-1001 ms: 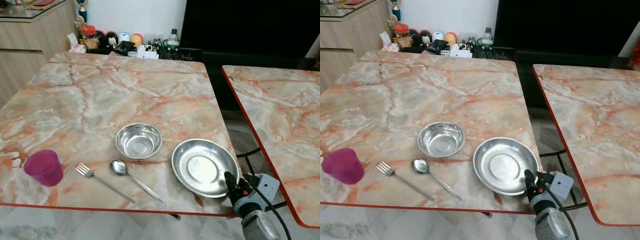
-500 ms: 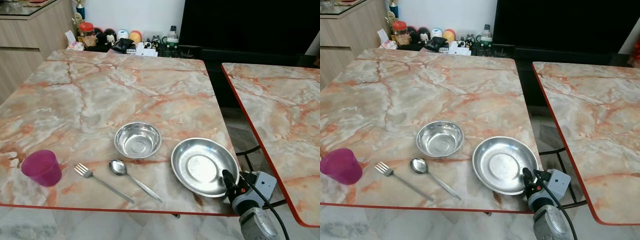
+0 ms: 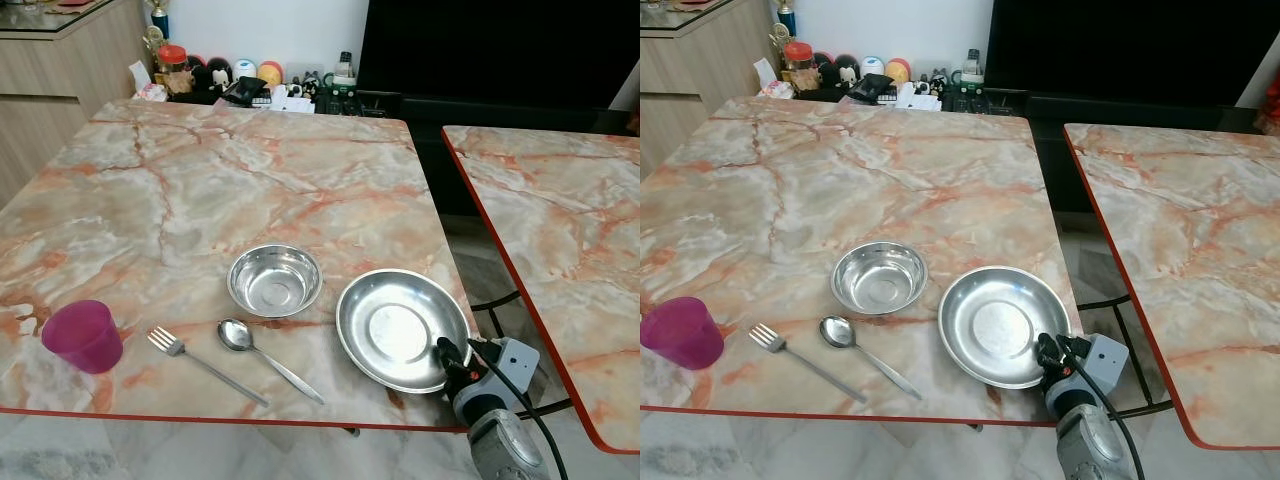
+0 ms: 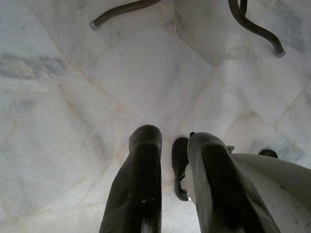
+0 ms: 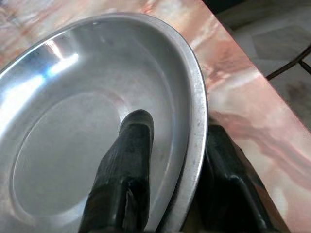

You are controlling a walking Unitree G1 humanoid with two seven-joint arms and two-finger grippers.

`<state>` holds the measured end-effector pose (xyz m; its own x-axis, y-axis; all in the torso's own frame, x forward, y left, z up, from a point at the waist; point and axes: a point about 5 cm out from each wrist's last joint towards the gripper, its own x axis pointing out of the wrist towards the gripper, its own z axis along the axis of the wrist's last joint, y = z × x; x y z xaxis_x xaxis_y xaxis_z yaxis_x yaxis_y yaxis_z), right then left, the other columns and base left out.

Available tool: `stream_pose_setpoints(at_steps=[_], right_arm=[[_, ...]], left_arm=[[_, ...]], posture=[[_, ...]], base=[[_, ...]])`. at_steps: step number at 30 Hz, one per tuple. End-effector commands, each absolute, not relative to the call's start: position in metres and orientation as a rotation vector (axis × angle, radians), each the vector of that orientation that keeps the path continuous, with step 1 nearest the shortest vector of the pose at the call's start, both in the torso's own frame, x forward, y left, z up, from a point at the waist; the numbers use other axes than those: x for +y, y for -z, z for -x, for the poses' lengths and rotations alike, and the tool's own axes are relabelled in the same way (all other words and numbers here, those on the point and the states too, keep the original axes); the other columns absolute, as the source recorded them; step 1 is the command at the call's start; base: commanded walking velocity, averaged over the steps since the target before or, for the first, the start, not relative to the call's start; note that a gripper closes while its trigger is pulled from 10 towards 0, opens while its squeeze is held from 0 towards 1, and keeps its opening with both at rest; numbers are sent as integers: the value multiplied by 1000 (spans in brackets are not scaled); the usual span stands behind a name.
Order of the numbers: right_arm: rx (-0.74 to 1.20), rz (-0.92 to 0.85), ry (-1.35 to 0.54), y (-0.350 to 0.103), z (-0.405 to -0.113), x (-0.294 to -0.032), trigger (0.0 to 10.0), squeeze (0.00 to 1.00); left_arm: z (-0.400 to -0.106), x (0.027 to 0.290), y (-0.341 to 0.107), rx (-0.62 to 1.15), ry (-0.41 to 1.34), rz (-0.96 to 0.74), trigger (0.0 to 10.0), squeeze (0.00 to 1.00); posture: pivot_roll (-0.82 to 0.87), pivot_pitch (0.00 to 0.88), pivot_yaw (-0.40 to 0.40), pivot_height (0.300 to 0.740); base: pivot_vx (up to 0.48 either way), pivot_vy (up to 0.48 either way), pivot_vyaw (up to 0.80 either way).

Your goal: Setting the table

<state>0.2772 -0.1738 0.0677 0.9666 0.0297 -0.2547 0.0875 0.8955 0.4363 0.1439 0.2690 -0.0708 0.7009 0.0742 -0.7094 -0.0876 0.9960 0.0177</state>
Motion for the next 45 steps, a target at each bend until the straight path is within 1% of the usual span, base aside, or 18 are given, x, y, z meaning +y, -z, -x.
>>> stream_pose_setpoints(at_steps=[1,8,13,14,15,16,17,18,21,23,28,31,36,45], right_arm=[[308,-458,43,-57,-273,-172,0,0],[229,-474,130,-62,-275,-180,0,0],[97,-523,226,-78,-275,-195,0,0],[97,-523,226,-78,-275,-195,0,0],[55,-532,227,-84,-276,-197,431,0],[12,-540,214,-91,-278,-198,3059,0],[-10,-545,206,-95,-279,-198,9804,0],[-27,-548,201,-98,-280,-198,10000,0],[-80,-567,195,-107,-283,-200,10000,0],[-134,-577,187,-117,-286,-203,10000,0],[-205,-594,145,-132,-290,-204,10000,0],[-197,-591,127,-131,-293,-201,10000,0],[-205,-594,98,-133,-298,-197,10000,0],[-232,-599,108,-136,-299,-202,10000,0]], left_arm=[[-137,268,74,809,-88,13,10000,0],[-141,265,73,795,-76,8,10000,0],[-144,265,71,775,-79,-9,10000,0],[-144,265,71,775,-79,-9,10000,0],[-144,269,70,771,-97,-22,10000,0],[-142,275,68,768,-124,-38,10000,0],[-141,279,67,768,-143,-47,10000,0],[-140,283,66,767,-159,-52,10000,0],[-137,291,64,756,-203,-55,10000,0],[-134,296,63,748,-224,-28,10000,0],[-129,299,63,765,-218,-35,10000,0],[-127,300,64,773,-222,-54,10000,0],[-132,299,63,763,-230,-51,10000,0],[-139,299,60,749,-225,-54,10000,0]], posture=[[97,124,-48,740],[98,119,-48,740],[91,114,-45,740],[91,114,-45,740],[95,114,-45,740],[96,114,-46,740],[95,113,-46,740],[95,113,-47,740],[99,111,-48,740],[101,102,-50,740],[98,90,-51,740],[97,73,-51,740],[99,50,-55,740],[97,38,-50,740]], base=[[0,0,0],[0,0,0],[0,0,0],[0,0,0],[0,0,0],[0,0,0],[0,0,0],[0,0,0],[0,0,0],[0,0,0],[0,0,0],[0,0,0],[0,-325,0],[0,-357,0]])
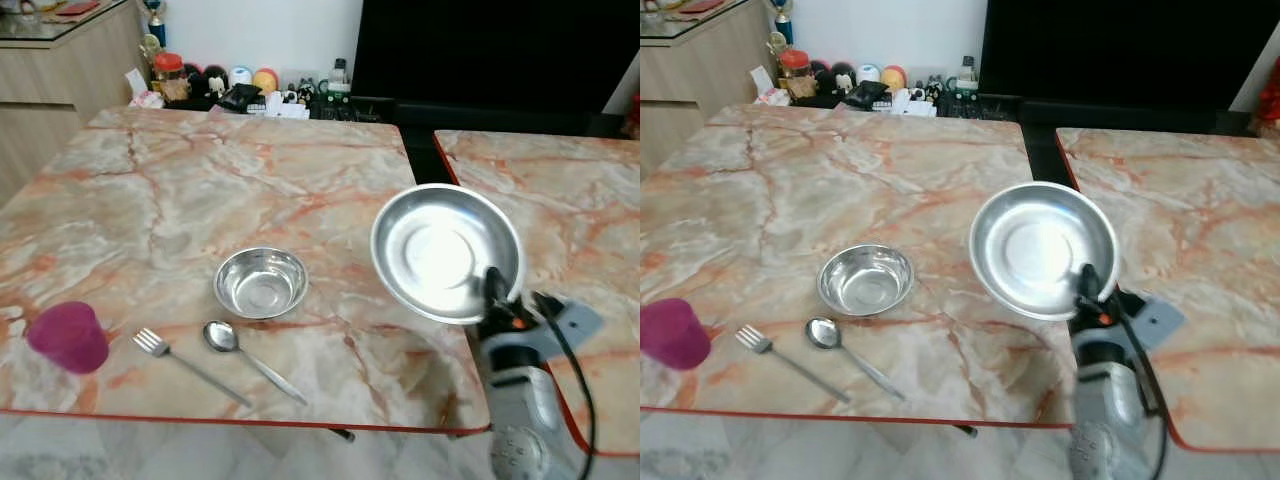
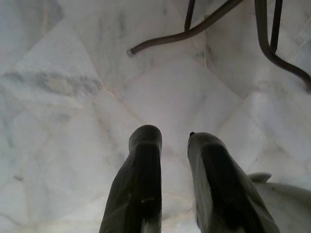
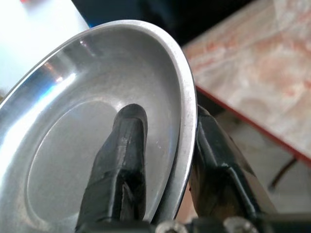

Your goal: Setting the table

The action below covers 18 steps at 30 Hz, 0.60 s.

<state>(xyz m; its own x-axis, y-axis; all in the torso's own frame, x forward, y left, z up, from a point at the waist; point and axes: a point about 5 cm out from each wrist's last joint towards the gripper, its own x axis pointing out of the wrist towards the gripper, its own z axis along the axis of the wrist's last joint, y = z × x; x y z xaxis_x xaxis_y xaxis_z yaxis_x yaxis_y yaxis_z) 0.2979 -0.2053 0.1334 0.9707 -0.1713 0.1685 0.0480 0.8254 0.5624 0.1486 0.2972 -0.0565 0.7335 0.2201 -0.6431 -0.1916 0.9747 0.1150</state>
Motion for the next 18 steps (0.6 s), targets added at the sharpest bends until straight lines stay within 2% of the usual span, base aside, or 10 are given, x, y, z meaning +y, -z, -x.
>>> stream_pose_setpoints(at_steps=[1,18], right_arm=[[-233,-601,108,-136,-299,-202,10000,0],[-234,-614,124,-134,-295,-203,10000,0]], left_arm=[[-139,299,60,749,-224,-54,10000,0],[-135,290,65,765,-200,-52,10000,0]], posture=[[97,39,-51,740],[79,60,-50,740]], base=[[0,-371,0],[0,-376,0]])
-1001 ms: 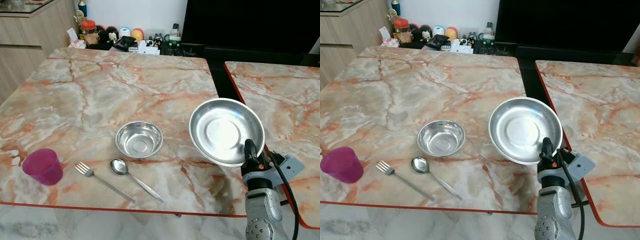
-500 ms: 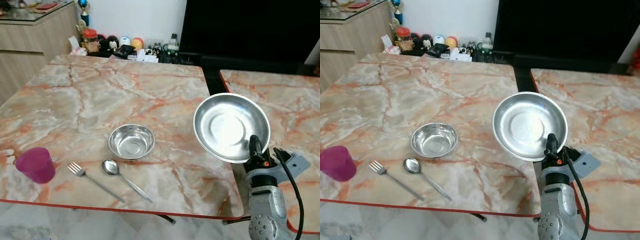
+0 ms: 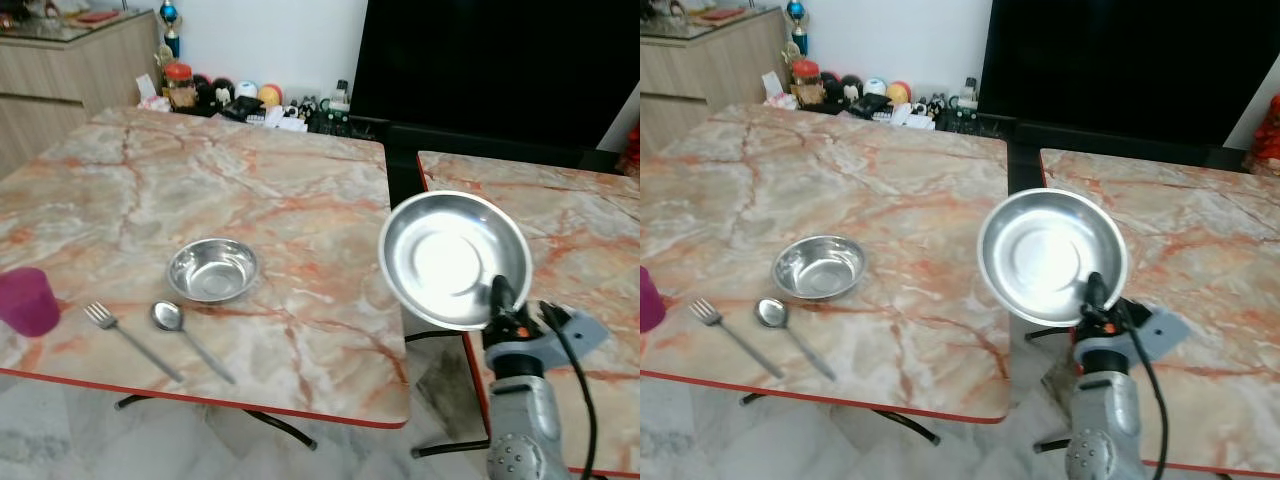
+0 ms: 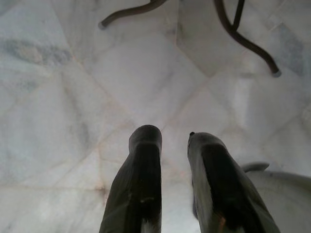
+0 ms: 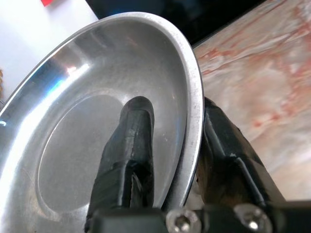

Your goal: Setting the table

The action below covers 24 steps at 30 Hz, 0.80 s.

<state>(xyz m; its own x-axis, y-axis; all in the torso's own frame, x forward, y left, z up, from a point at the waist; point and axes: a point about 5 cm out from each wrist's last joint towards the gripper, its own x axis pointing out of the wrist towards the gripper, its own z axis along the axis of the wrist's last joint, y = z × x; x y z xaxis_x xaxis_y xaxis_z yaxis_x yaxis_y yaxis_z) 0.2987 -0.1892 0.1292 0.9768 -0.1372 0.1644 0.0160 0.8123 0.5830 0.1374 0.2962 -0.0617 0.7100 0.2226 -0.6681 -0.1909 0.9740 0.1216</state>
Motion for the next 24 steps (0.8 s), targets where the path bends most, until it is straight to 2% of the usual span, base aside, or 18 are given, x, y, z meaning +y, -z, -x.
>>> stream_pose_setpoints(at_steps=[1,4,7,24], right_arm=[[-234,-614,124,-134,-295,-203,10000,0],[-232,-619,130,-133,-295,-204,10000,0],[-234,-623,136,-132,-294,-204,10000,0],[-236,-610,146,-131,-294,-203,10000,0]], left_arm=[[-135,290,65,765,-200,-52,10000,0],[-135,289,66,767,-197,-53,10000,0],[-135,289,66,769,-192,-55,10000,0],[-135,288,66,771,-187,-55,10000,0]], posture=[[79,60,-50,740],[79,60,-49,740],[78,61,-47,740],[77,53,-45,740]], base=[[0,-382,0],[0,-380,0],[0,-379,-519],[0,-380,0]])
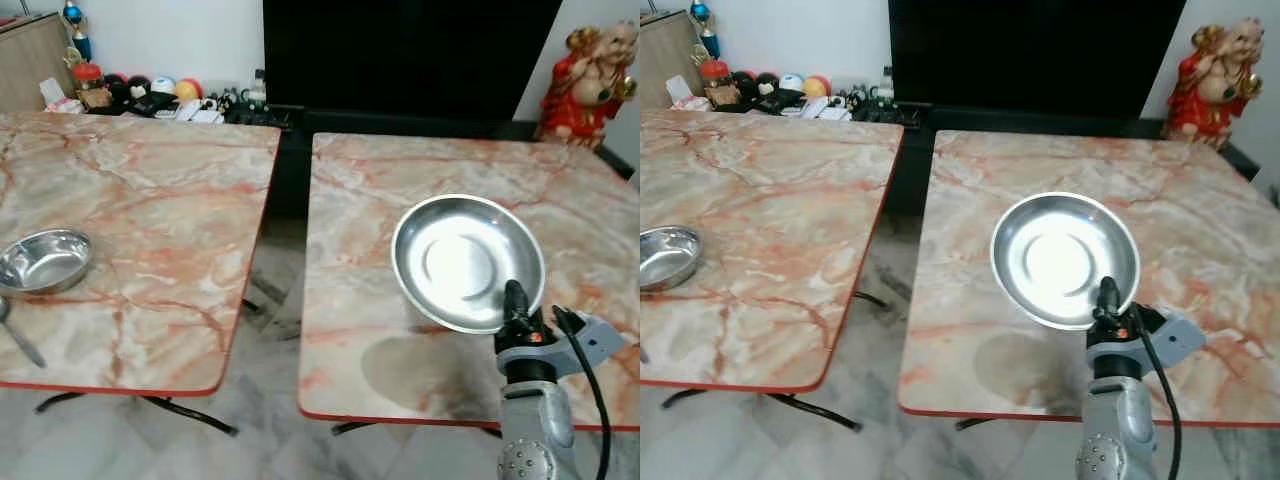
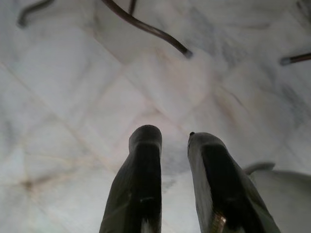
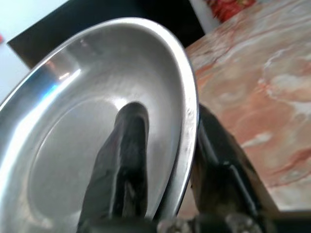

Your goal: Setting the table

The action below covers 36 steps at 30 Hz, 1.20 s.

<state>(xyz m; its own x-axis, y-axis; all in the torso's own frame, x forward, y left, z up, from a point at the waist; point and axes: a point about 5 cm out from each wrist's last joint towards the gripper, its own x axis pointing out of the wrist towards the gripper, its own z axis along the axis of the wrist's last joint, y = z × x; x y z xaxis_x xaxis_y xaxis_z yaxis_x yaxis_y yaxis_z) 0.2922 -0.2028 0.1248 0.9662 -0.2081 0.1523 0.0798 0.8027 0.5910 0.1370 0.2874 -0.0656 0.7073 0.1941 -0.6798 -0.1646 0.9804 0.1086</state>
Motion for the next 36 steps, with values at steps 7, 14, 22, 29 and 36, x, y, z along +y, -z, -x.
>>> stream_pose_setpoints(at_steps=[7,14,22,29,36], right_arm=[[-233,-610,151,-130,-293,-203,10000,0],[-218,-611,179,-126,-291,-204,10000,0],[-173,-597,320,-112,-281,-215,10000,0],[-132,-578,352,-108,-278,-216,10000,0],[-61,-570,356,-98,-277,-213,10000,0]], left_arm=[[-136,287,66,771,-188,-53,10000,0],[-135,287,67,772,-192,-52,10000,0],[-133,287,68,784,-196,-49,10000,0],[-132,287,68,786,-196,-51,10000,0],[-131,286,69,790,-194,-50,10000,0]], posture=[[75,52,-44,740],[72,57,-45,740],[69,65,-44,740],[70,67,-45,740],[69,69,-46,740]], base=[[0,-377,0],[0,-358,0],[0,0,0],[0,0,0],[0,0,0]])
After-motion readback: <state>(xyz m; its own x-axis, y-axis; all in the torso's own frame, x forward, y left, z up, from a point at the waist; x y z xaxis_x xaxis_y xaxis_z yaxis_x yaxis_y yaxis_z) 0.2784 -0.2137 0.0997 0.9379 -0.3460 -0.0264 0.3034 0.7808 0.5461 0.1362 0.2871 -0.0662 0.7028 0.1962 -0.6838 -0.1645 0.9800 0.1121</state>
